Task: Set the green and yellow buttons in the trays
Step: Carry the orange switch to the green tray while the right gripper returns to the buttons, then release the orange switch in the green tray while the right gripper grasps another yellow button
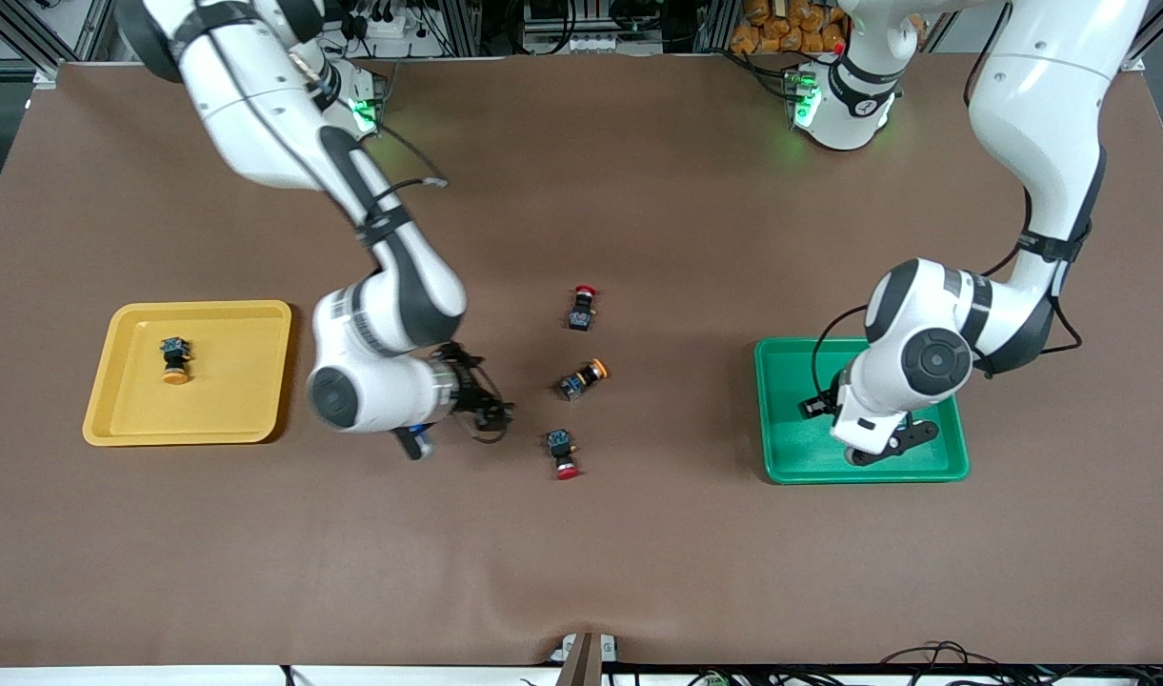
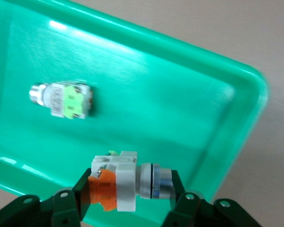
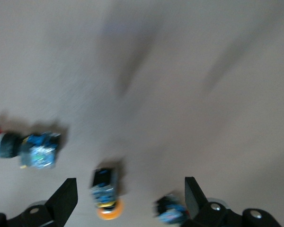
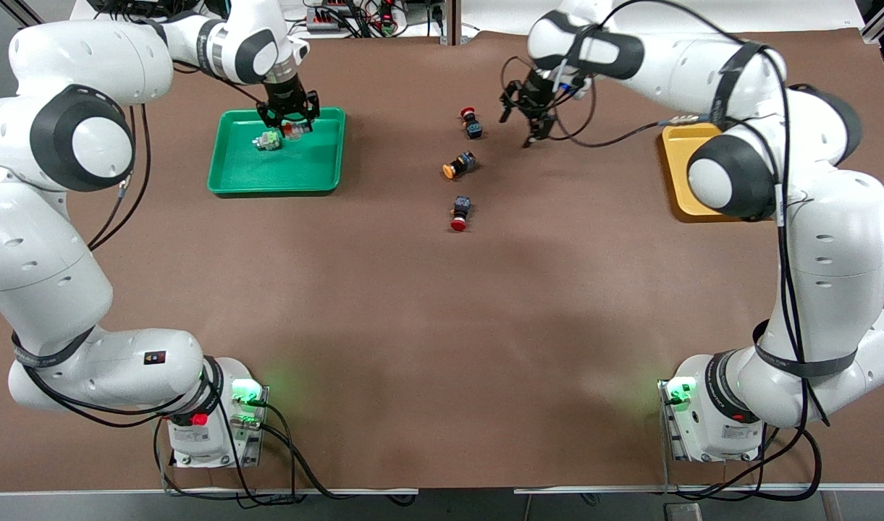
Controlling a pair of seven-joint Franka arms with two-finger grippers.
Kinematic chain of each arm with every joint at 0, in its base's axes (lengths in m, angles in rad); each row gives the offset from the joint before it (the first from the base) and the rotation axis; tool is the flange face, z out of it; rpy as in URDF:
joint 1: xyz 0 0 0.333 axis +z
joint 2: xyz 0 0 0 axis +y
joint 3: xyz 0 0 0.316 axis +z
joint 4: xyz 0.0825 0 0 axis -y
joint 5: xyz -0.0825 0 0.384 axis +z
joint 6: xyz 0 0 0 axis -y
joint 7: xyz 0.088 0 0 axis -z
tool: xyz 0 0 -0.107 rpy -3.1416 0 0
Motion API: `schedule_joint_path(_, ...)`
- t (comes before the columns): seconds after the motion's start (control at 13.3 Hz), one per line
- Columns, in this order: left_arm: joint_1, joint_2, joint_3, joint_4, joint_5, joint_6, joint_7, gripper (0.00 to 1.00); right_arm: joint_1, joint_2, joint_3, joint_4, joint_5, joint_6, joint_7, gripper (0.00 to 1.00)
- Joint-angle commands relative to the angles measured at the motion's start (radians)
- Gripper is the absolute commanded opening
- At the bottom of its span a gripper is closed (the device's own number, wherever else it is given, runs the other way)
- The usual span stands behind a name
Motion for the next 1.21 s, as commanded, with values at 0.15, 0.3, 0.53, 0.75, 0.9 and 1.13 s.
schedule_joint_path(0.15,0.033,0.011,-0.013,0.004,0.04,-0.001,0.003,1.0,0.071,0.016,-0.014,-0.013,0.081,0.112,0.092,1.0)
schedule_joint_path(0.3,0.033,-0.017,-0.016,0.005,0.04,-0.005,0.052,1.0,0.103,0.032,-0.014,-0.013,0.081,0.176,0.115,1.0)
schedule_joint_path(0.53,0.033,-0.076,-0.022,0.011,0.038,-0.022,0.07,1.0,0.153,0.082,-0.017,-0.013,0.061,0.245,0.132,1.0)
schedule_joint_path(0.75,0.035,-0.182,-0.023,0.016,0.028,-0.103,0.183,1.0,0.163,0.098,-0.017,-0.013,0.063,0.259,0.132,0.96)
schedule_joint_path(0.9,0.035,-0.262,-0.022,0.021,0.008,-0.147,0.207,1.0,0.175,0.107,-0.017,-0.013,0.063,0.288,0.134,0.81)
schedule_joint_path(1.13,0.044,-0.336,-0.023,0.106,0.008,-0.302,0.251,1.0,0.183,0.116,-0.019,-0.012,0.054,0.299,0.129,0.0)
